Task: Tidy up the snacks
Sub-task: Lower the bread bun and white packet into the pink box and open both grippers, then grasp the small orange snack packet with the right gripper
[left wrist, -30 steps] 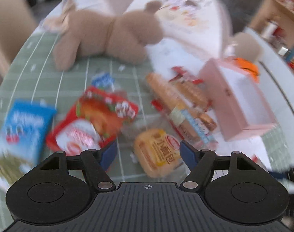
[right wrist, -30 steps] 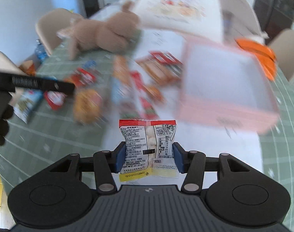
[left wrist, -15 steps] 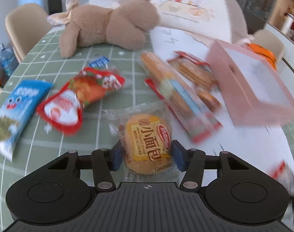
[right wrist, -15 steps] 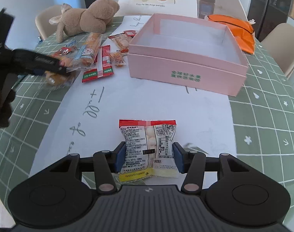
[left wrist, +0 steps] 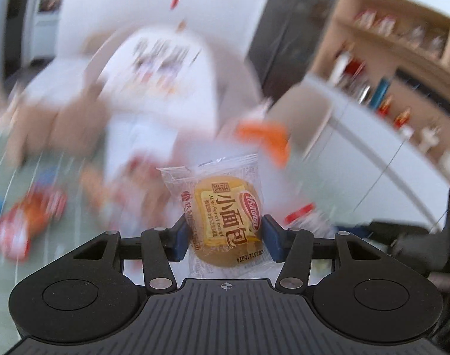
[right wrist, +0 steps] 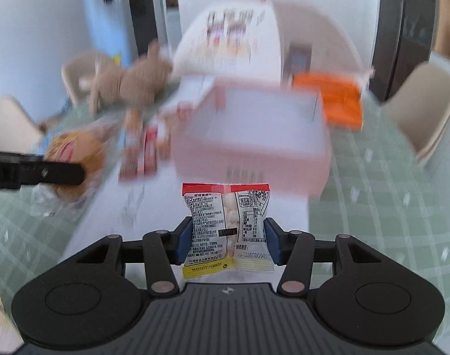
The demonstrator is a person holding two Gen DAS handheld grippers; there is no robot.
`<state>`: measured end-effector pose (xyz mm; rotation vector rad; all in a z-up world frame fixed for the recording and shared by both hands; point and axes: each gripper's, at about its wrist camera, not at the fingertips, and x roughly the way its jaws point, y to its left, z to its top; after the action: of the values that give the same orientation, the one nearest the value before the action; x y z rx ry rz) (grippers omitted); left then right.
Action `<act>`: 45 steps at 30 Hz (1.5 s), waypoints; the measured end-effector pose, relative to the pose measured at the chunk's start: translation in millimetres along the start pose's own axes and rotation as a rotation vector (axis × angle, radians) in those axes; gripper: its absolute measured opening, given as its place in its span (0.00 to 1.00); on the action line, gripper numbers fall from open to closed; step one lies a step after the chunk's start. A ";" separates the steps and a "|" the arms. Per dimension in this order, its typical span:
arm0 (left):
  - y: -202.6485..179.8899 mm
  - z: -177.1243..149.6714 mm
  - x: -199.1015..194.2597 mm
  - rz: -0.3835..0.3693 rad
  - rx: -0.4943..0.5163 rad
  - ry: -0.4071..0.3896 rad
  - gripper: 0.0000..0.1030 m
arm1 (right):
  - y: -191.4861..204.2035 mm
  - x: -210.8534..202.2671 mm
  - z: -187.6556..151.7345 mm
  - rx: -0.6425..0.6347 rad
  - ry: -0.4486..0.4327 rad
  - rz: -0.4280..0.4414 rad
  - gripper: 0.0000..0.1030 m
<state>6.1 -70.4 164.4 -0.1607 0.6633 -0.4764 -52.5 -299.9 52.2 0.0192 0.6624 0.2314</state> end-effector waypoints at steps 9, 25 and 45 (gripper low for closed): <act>35.0 98.1 118.8 -0.052 -0.026 0.175 0.53 | -22.0 49.8 94.1 0.049 -0.035 -0.129 0.77; 140.9 83.0 289.0 0.113 0.212 0.374 0.35 | 31.4 99.9 -12.0 0.080 0.194 -0.173 0.77; 166.0 -2.6 116.0 -0.072 0.116 0.418 0.35 | 114.3 157.9 16.3 -0.100 0.206 0.093 0.52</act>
<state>145.8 21.0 49.8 0.0273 1.0385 -0.6233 54.4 -153.1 -20.3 -0.0706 0.8556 0.3587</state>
